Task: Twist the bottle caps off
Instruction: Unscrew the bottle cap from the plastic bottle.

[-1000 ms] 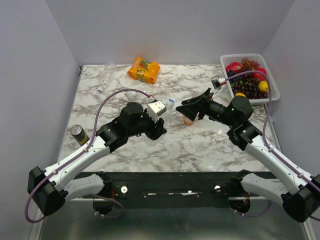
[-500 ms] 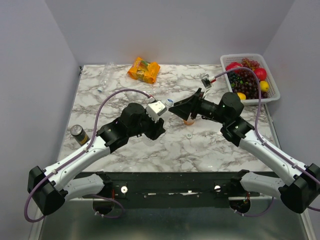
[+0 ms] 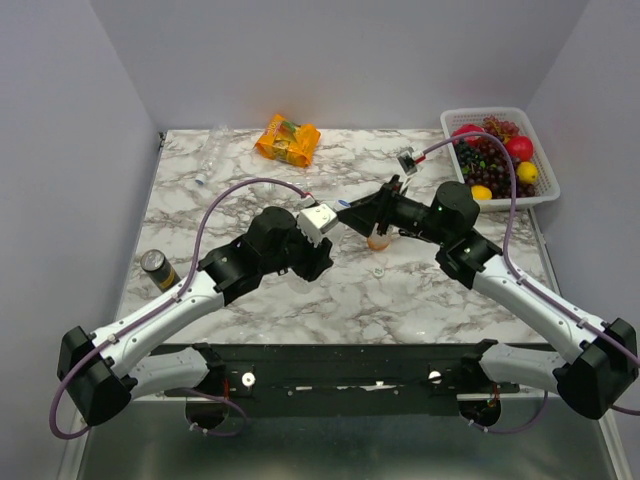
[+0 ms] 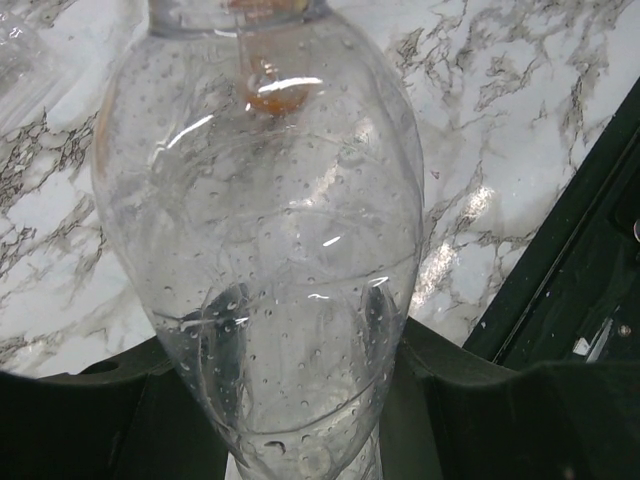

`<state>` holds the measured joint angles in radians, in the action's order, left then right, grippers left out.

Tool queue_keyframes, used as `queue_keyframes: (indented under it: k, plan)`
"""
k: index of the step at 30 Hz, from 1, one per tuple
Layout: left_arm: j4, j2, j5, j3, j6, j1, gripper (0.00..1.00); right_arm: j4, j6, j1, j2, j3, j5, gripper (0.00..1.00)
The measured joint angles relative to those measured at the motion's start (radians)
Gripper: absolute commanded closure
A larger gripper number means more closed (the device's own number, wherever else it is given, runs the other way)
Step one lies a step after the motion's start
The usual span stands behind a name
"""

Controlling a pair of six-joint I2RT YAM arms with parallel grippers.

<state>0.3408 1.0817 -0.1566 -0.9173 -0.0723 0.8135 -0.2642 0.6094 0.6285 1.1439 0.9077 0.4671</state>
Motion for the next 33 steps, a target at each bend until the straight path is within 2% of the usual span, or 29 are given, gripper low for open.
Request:
queue_keyframes:
  k: [12, 13, 17, 21, 27, 33]
  plan:
    - [0.001, 0.018, 0.000, -0.012, 0.006, 0.020, 0.62, -0.002, -0.002, 0.019, 0.016, 0.010, -0.029, 0.37]
    - [0.001, 0.019, 0.000, -0.013, 0.006, 0.021, 0.62, -0.002, -0.003, 0.020, 0.016, 0.011, -0.030, 0.39]
    - [0.000, 0.020, 0.000, -0.019, 0.012, 0.023, 0.62, -0.003, -0.014, 0.020, 0.023, 0.019, -0.045, 0.64]
    - [0.000, 0.014, -0.003, -0.020, 0.017, 0.025, 0.62, -0.005, -0.016, 0.020, 0.025, 0.019, -0.064, 0.75]
    - [-0.002, 0.011, -0.063, -0.020, 0.019, 0.020, 0.62, -0.006, -0.044, 0.023, 0.019, 0.019, -0.061, 0.80]
    - [-0.026, -0.012, -0.206, -0.016, 0.015, 0.004, 0.62, -0.010, -0.090, 0.004, -0.023, 0.019, 0.024, 0.80]
